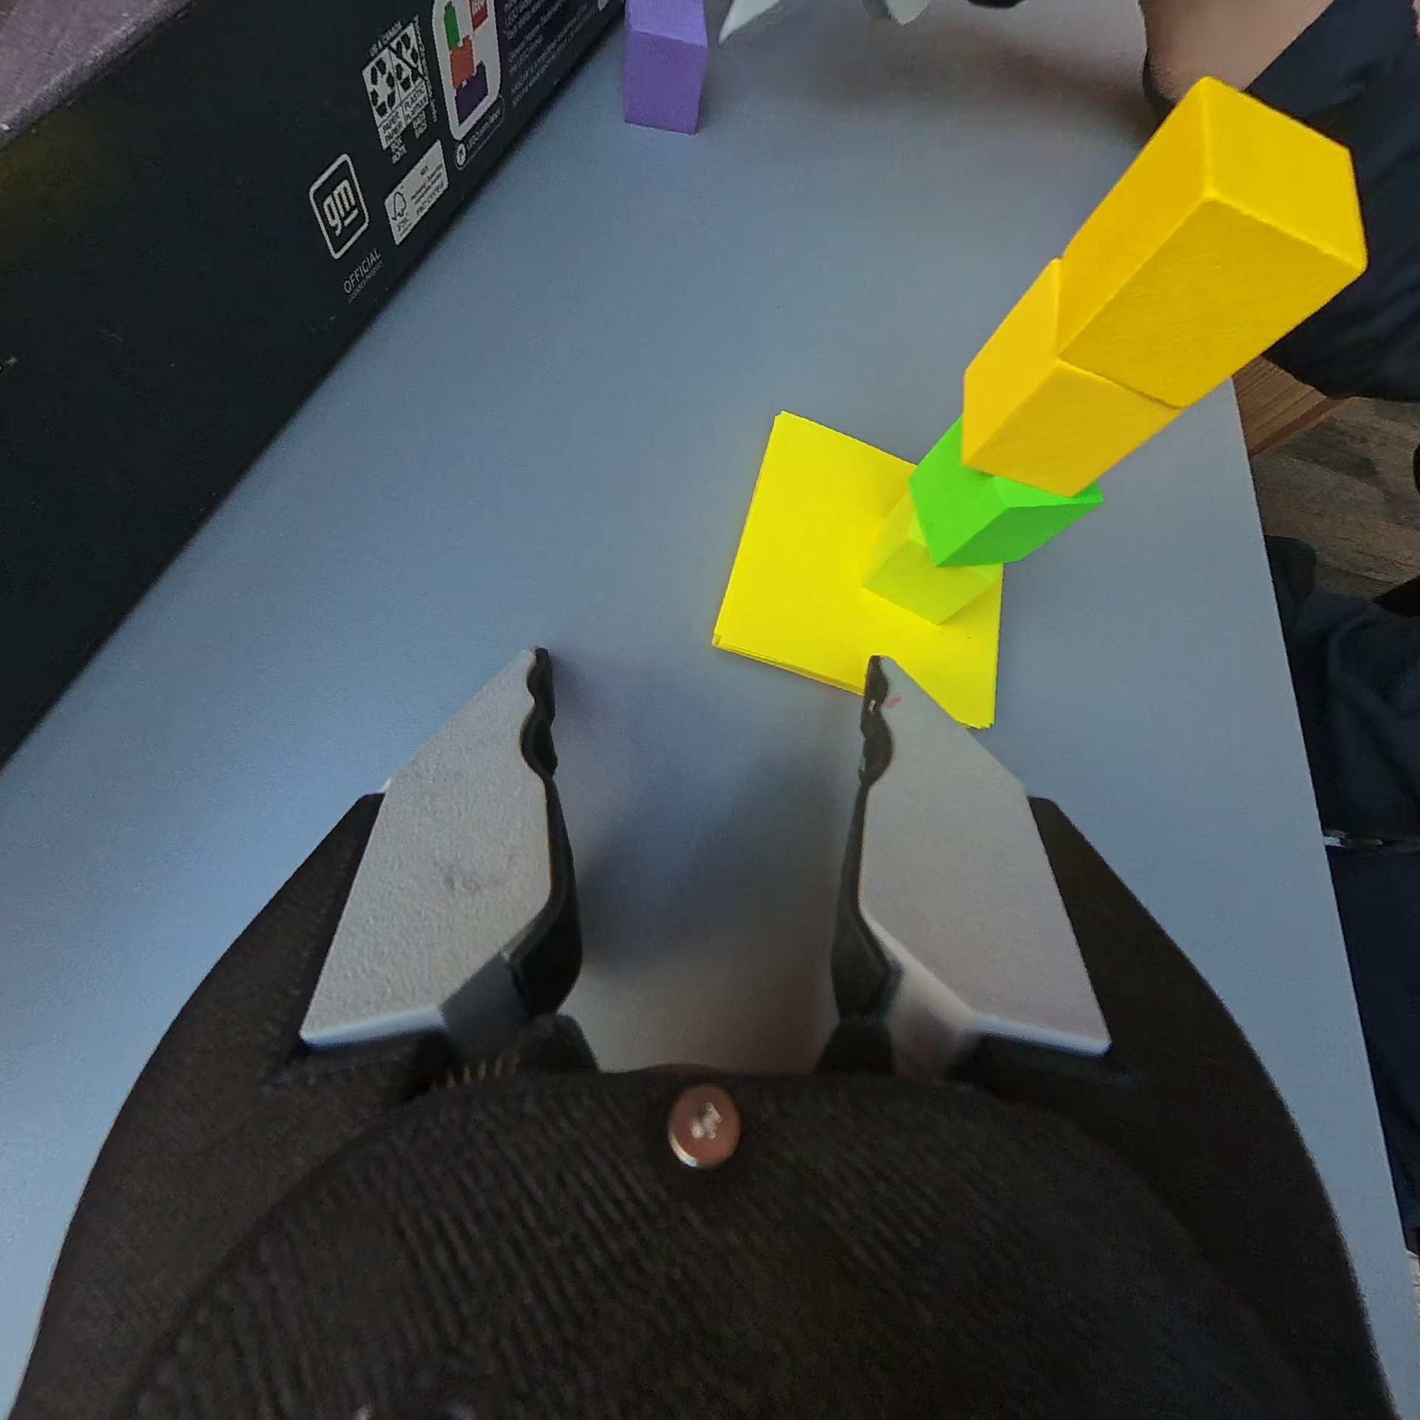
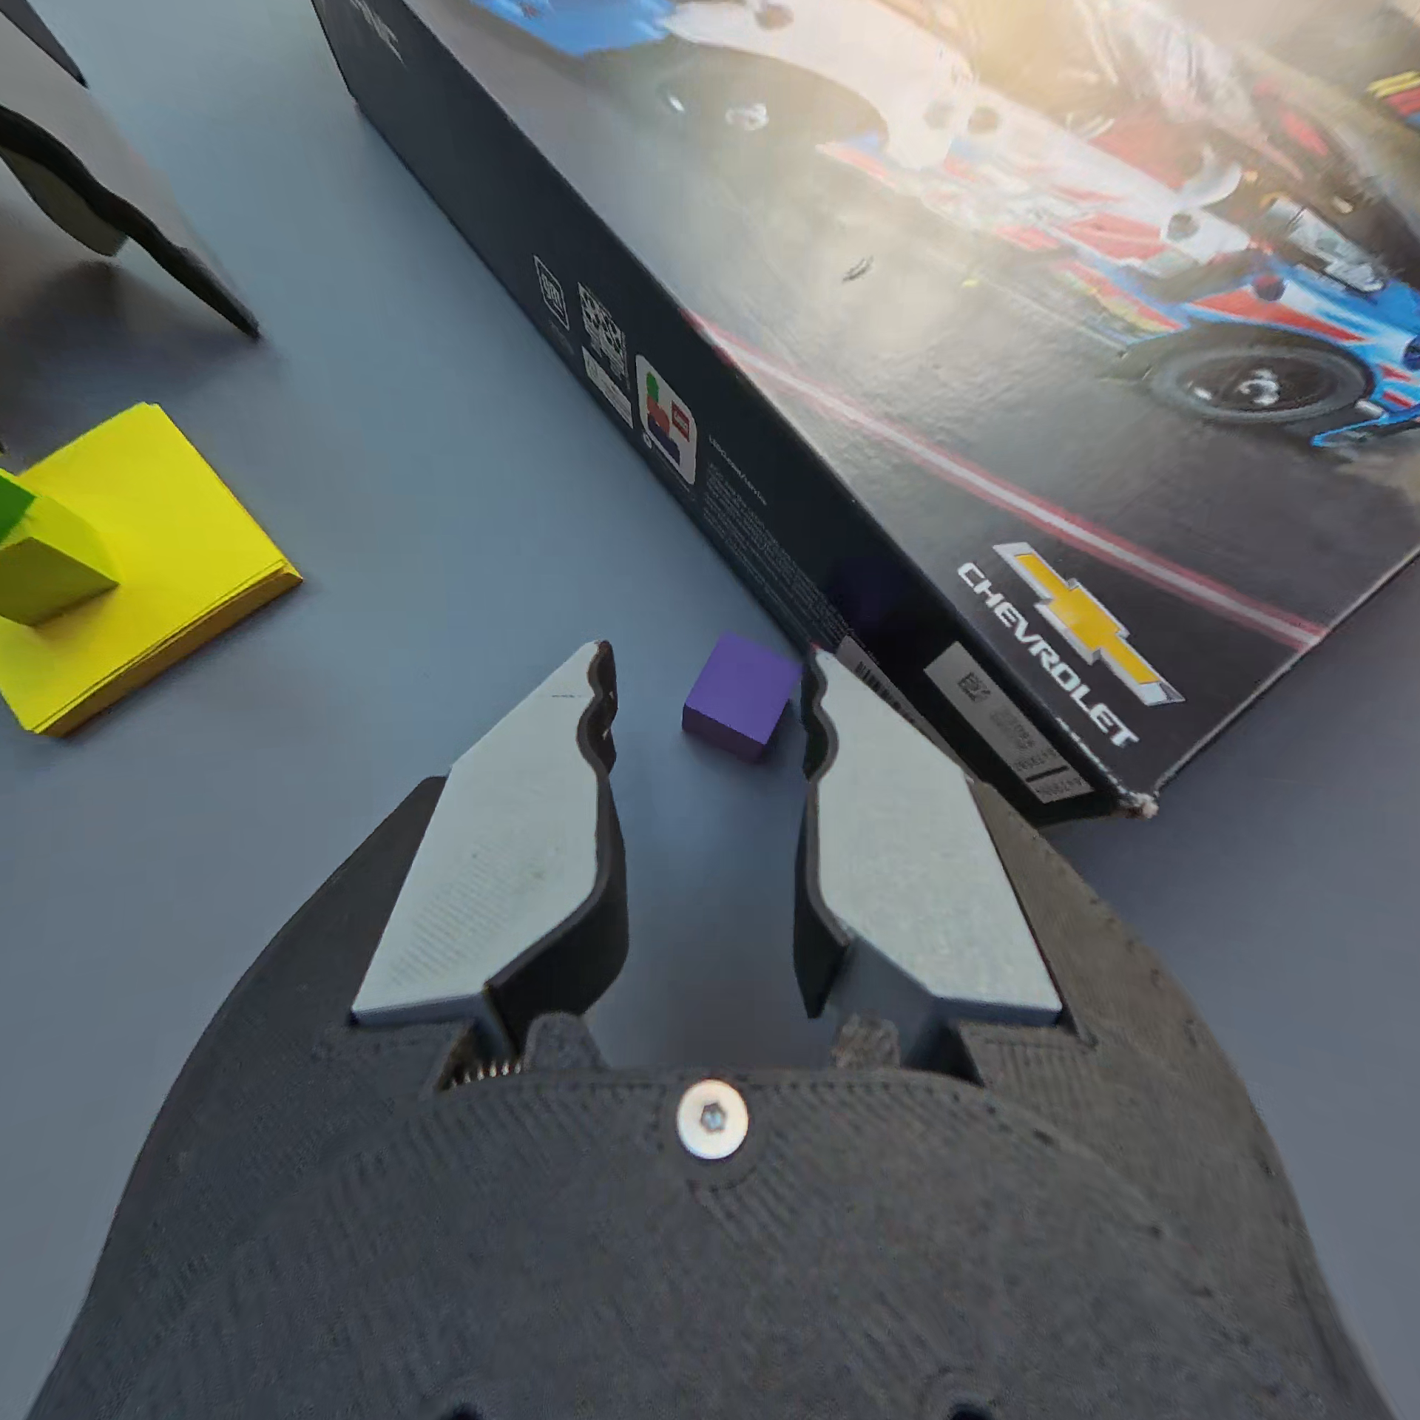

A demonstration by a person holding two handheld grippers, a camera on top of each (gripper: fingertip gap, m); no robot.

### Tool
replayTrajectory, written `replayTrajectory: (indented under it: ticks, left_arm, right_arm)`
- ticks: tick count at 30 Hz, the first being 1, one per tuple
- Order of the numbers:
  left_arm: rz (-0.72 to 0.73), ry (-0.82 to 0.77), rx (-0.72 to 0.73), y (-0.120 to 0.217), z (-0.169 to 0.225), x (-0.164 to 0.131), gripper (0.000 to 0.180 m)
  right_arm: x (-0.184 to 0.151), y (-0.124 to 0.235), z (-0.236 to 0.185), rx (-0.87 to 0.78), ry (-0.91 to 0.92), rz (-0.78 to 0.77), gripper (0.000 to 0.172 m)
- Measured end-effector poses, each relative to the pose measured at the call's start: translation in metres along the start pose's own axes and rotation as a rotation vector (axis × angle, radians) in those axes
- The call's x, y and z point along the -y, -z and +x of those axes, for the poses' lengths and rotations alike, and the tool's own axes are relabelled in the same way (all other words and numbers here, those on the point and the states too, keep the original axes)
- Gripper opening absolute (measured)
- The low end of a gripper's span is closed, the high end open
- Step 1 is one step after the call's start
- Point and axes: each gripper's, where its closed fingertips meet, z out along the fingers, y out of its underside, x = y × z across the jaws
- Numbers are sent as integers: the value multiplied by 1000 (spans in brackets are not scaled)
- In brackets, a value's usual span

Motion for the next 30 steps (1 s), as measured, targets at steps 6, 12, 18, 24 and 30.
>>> replayTrajectory:
  ticks: [6, 12, 18, 24, 30]
  left_arm:
    - [-1, -3, 6, 0, 0, 0, 79]
    - [7, 20, -16, 1, 0, 1, 78]
    - [-5, -10, 19, -1, -1, -1, 76]
    - [-1, 0, 18, 0, -1, 0, 74]
    - [-2, -3, 20, 0, -1, -1, 74]
  right_arm:
    - [-23, -20, 8, -26, 6, -138, 32]
    - [16, 11, -30, 109, 24, -5, 31]
    - [88, 64, -119, 307, 202, 101, 31]
    - [106, 57, -169, 344, 313, 9, 31]
    - [100, 37, -179, 354, 328, -78, 31]
